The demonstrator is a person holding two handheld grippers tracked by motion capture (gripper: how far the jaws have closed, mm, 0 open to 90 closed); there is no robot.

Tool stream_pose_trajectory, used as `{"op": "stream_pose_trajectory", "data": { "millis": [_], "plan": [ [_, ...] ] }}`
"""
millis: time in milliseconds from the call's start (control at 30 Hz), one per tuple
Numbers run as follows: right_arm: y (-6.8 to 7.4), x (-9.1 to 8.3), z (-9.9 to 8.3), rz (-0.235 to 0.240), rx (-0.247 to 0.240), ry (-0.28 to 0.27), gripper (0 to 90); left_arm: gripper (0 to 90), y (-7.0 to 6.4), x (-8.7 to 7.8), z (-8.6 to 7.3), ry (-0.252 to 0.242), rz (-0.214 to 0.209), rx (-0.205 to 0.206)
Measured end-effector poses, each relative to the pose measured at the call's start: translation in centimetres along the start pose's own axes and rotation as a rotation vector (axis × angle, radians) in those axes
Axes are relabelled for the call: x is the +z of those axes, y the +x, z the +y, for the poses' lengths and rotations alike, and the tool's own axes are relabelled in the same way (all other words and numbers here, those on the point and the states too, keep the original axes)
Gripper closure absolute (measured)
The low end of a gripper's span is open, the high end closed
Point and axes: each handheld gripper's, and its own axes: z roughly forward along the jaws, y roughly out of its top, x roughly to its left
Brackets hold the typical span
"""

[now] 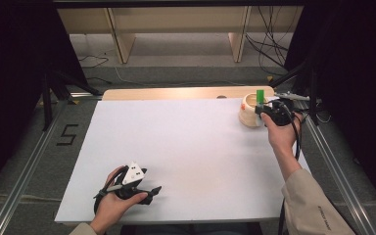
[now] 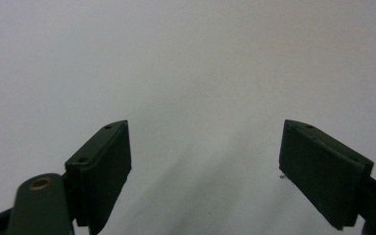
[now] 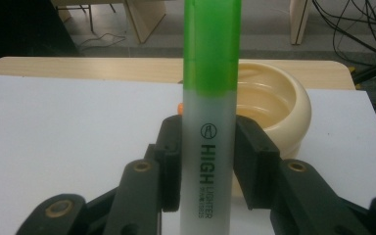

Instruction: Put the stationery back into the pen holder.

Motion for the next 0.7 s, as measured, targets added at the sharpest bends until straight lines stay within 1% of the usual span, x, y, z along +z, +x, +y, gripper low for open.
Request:
{"op": "stream_pose_trajectory", "data": {
  "millis": [700],
  "plan": [
    [-0.7, 0.6, 1.1, -0.010, 0.014, -0.011, 66.4, 19.5, 0.0, 0.0, 0.0, 0.002, -0.001, 0.000]
  ]
}}
